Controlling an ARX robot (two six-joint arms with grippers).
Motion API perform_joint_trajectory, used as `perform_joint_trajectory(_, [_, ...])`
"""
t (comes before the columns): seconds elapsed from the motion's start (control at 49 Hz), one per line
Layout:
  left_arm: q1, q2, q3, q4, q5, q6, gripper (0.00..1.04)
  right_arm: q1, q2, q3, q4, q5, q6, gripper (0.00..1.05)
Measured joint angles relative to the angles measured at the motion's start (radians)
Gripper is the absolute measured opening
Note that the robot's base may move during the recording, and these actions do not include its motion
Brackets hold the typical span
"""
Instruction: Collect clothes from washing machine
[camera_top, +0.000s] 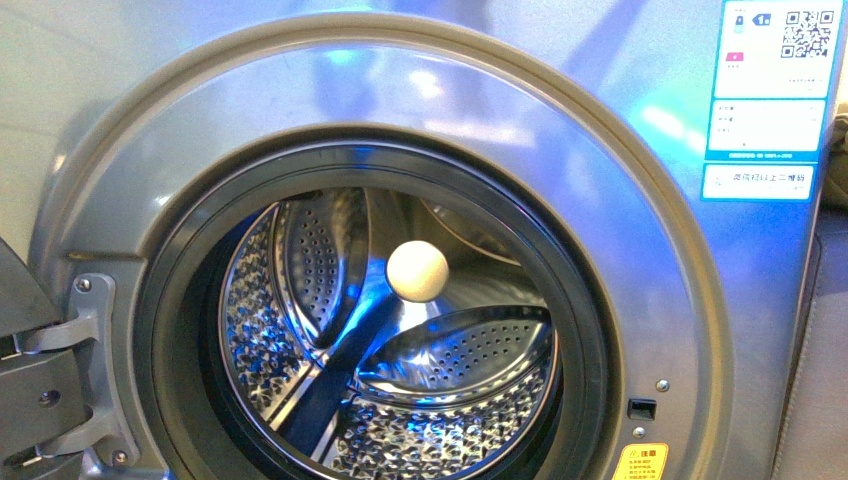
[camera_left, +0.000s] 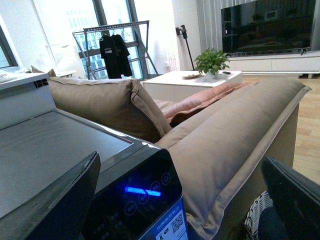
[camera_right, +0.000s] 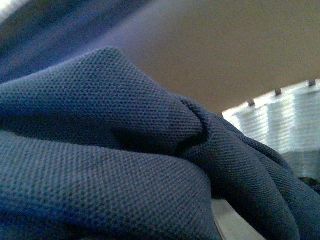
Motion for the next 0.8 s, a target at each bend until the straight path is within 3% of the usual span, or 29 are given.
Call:
perform_joint_trajectory(0.061, [0.000,0.000,0.000,0.000,0.000,0.000,0.98,0.001,0.079,-0.038,-0.045,0.039,-0.086,0.06])
perform_joint_trajectory(0.245, [0.000,0.000,0.000,0.000,0.000,0.000,0.98,-0.001,0.344,-0.058,-0.169,0.161,-0.202,0.43])
perform_joint_trajectory(0.592, [0.000,0.000,0.000,0.000,0.000,0.000,0.98,0.003,0.167,-0.105,-0.136,0.091,-0.167,0.97])
perform_joint_trajectory(0.796, [0.000,0.000,0.000,0.000,0.000,0.000,0.98,0.081,-0.196,-0.148,-0.072,0.049,0.030,0.97])
